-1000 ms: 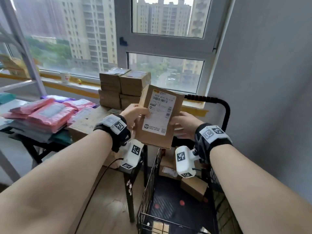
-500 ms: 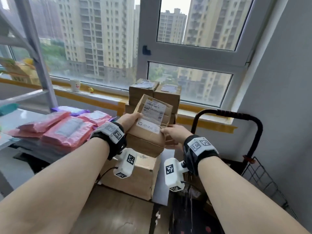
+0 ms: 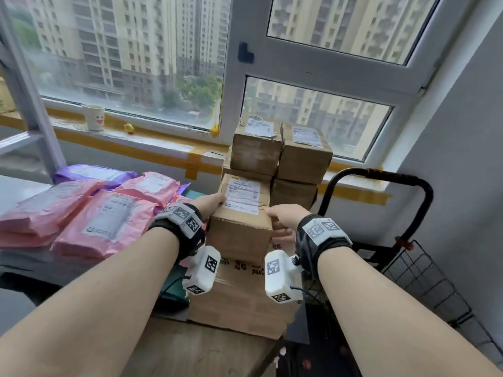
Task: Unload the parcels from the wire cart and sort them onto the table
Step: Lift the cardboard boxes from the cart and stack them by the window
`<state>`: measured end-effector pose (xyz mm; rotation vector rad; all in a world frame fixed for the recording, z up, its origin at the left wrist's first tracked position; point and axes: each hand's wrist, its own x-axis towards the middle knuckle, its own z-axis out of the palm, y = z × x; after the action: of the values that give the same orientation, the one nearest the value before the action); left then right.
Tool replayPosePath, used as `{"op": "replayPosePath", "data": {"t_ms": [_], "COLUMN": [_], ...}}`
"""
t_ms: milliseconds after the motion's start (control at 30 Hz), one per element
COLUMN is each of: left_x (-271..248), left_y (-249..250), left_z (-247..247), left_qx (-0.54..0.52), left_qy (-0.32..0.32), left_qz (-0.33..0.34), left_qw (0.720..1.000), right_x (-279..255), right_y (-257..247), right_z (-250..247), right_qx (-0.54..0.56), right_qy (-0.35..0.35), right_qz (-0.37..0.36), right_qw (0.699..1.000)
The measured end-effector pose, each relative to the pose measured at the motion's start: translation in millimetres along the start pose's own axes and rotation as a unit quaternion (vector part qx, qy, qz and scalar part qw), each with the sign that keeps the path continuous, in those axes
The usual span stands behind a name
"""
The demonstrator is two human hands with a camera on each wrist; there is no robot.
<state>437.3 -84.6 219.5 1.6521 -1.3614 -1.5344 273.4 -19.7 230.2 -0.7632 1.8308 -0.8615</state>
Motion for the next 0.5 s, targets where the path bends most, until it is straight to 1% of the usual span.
{"op": "replayPosePath", "data": {"t_ms": [133, 300, 500], "left_x": [9, 18, 17], "left_y": [-1, -1, -1], "left_z": [-6, -9, -8], "left_qx": [-0.002, 0.015, 0.026], "left_qy": [-0.017, -0.031, -0.041], "left_qz": [-0.016, -0.001, 0.006], "left_qw": [1.0, 0.999, 0.999], "right_x": [5, 8, 9], "right_y": [-4, -3, -3], "right_z": [8, 10, 11], "right_qx": [-0.006, -0.002, -0.002], "right_qy": [0.011, -0.004, -0.011], "right_qz": [0.005, -0.005, -0.026], "right_qw": [1.0, 1.0, 1.0]}}
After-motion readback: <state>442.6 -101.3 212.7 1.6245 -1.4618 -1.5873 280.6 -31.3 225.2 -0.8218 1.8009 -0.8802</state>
